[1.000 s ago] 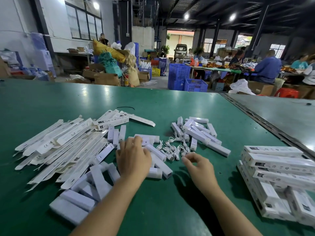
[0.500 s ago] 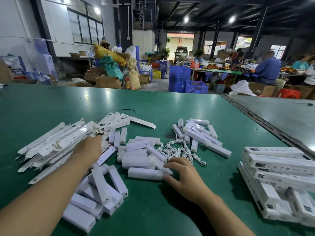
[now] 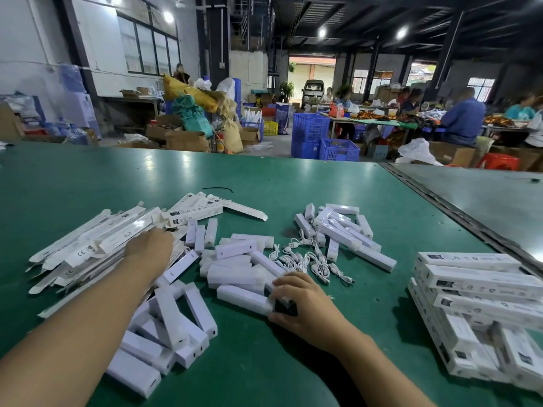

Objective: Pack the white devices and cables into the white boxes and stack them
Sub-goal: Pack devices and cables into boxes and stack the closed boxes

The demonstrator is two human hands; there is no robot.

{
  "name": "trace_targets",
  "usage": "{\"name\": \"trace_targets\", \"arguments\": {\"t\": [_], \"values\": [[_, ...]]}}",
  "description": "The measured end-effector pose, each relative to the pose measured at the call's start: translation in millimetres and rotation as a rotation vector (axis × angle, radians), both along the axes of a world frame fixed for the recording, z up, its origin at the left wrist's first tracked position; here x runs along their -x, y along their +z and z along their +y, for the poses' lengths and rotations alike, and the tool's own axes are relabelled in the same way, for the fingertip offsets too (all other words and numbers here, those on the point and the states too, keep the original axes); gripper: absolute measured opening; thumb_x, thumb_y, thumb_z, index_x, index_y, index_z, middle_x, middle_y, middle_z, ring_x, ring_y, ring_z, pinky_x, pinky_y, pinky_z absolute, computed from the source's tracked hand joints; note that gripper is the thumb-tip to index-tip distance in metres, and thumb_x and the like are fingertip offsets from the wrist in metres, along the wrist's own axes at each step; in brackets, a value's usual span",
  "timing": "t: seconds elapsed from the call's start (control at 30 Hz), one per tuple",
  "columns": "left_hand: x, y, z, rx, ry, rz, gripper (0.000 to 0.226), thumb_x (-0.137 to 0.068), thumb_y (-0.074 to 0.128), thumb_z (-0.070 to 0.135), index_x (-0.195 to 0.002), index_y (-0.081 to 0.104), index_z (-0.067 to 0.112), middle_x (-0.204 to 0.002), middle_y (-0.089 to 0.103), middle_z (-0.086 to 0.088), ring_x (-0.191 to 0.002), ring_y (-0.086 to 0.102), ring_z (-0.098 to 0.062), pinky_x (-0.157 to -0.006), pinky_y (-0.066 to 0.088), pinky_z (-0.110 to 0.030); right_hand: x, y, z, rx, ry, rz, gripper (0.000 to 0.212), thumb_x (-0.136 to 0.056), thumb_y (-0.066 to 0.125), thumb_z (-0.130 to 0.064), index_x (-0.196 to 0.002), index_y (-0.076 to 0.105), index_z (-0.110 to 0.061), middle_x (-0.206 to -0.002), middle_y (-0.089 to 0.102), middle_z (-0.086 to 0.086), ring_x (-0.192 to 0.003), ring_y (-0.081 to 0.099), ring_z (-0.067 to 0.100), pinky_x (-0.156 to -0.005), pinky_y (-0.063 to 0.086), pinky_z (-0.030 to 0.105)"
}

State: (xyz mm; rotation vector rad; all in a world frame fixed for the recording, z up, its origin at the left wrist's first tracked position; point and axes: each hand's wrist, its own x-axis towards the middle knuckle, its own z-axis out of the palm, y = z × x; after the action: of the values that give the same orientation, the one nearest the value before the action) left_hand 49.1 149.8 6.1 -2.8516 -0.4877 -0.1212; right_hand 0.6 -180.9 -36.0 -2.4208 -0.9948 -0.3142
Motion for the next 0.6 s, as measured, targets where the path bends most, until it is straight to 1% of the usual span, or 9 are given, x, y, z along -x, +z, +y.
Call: {"name": "trace_targets", "arguments": {"t": [0.03, 0.1, 0.17, 0.27, 0.37, 0.4, 0.47, 0.53, 0.6], "values": [[0, 2, -2, -0.052, -0.006, 0.021, 0.021, -0.09, 0.045, -0.002, -0.094, 0.057, 0.015, -0.083, 0.051, 0.0, -0.076, 0.054, -0.019, -0.064, 0.043, -0.029, 1, 0, -1, 0.005, 0.0, 0.004, 0.03, -0.083, 0.072, -0.042, -0.108, 0.07, -0.027, -0.128, 0.06, -0.007, -0.127, 0.042, 0.011, -0.109, 0.032, 0.022], [-1, 4, -6, -0.155, -0.029, 0.055, 0.03, -0.087, 0.047, -0.005, -0.104, 0.061, 0.016, -0.097, 0.062, -0.002, -0.084, 0.059, -0.021, -0.067, 0.044, -0.028, 2, 0, -3, -0.011, -0.01, 0.012, 0.032, -0.084, 0.069, -0.045, -0.11, 0.07, -0.027, -0.127, 0.058, -0.007, -0.127, 0.041, 0.01, -0.107, 0.026, 0.013], [-3, 6, -11, -0.225, -0.03, 0.07, 0.037, -0.085, 0.049, -0.007, -0.111, 0.061, 0.018, -0.107, 0.065, -0.001, -0.096, 0.064, -0.02, -0.07, 0.045, -0.028, 3, 0, -4, -0.036, -0.034, 0.022, 0.032, -0.085, 0.068, -0.046, -0.11, 0.07, -0.025, -0.126, 0.058, -0.008, -0.126, 0.04, 0.008, -0.103, 0.018, 0.003], [-5, 12, -19, -0.243, 0.026, 0.018, 0.039, -0.089, 0.049, -0.003, -0.12, 0.058, 0.019, -0.113, 0.066, 0.0, -0.103, 0.063, -0.019, -0.071, 0.043, -0.028, 3, 3, -5, -0.058, -0.054, 0.038, 0.031, -0.088, 0.066, -0.044, -0.11, 0.07, -0.023, -0.126, 0.057, -0.007, -0.125, 0.039, 0.007, -0.097, 0.013, -0.003], [-8, 26, -28, -0.154, 0.078, -0.12, 0.039, -0.094, 0.044, 0.002, -0.132, 0.049, 0.011, -0.12, 0.066, -0.005, -0.111, 0.06, -0.025, -0.08, 0.044, -0.033, 4, 4, -5, -0.067, -0.062, 0.05, 0.033, -0.089, 0.063, -0.049, -0.11, 0.069, -0.025, -0.126, 0.055, -0.01, -0.124, 0.037, 0.003, -0.095, 0.013, -0.004], [-10, 30, -32, -0.106, 0.07, -0.171, 0.038, -0.094, 0.043, 0.002, -0.132, 0.045, 0.007, -0.119, 0.066, -0.008, -0.109, 0.061, -0.027, -0.08, 0.043, -0.034, 4, 4, -5, -0.071, -0.072, 0.056, 0.034, -0.089, 0.061, -0.051, -0.111, 0.069, -0.026, -0.126, 0.055, -0.011, -0.124, 0.037, 0.001, -0.095, 0.013, -0.004], [-12, 42, -44, 0.001, 0.003, -0.295, 0.032, -0.095, 0.042, 0.001, -0.126, 0.042, 0.004, -0.11, 0.068, -0.013, -0.093, 0.064, -0.031, -0.075, 0.041, -0.037, 4, 5, -5, -0.087, -0.098, 0.063, 0.034, -0.091, 0.059, -0.051, -0.111, 0.069, -0.025, -0.124, 0.055, -0.013, -0.123, 0.039, 0.001, -0.096, 0.016, -0.001], [-12, 55, -58, 0.123, -0.093, -0.441, 0.027, -0.096, 0.041, 0.001, -0.122, 0.037, 0.003, -0.106, 0.064, -0.016, -0.076, 0.056, -0.032, -0.068, 0.039, -0.04, 5, 8, -5, -0.115, -0.121, 0.052, 0.031, -0.092, 0.06, -0.045, -0.11, 0.069, -0.022, -0.12, 0.056, -0.012, -0.12, 0.043, 0.005, -0.099, 0.026, 0.007], [-9, 67, -75, 0.27, -0.198, -0.579, 0.022, -0.098, 0.038, 0.004, -0.12, 0.036, 0.007, -0.104, 0.061, -0.019, -0.071, 0.049, -0.031, -0.061, 0.037, -0.04, 7, 10, -5, -0.177, -0.145, 0.015, 0.025, -0.093, 0.063, -0.037, -0.108, 0.07, -0.019, -0.114, 0.059, -0.01, -0.115, 0.049, 0.008, -0.099, 0.032, 0.013]]}}
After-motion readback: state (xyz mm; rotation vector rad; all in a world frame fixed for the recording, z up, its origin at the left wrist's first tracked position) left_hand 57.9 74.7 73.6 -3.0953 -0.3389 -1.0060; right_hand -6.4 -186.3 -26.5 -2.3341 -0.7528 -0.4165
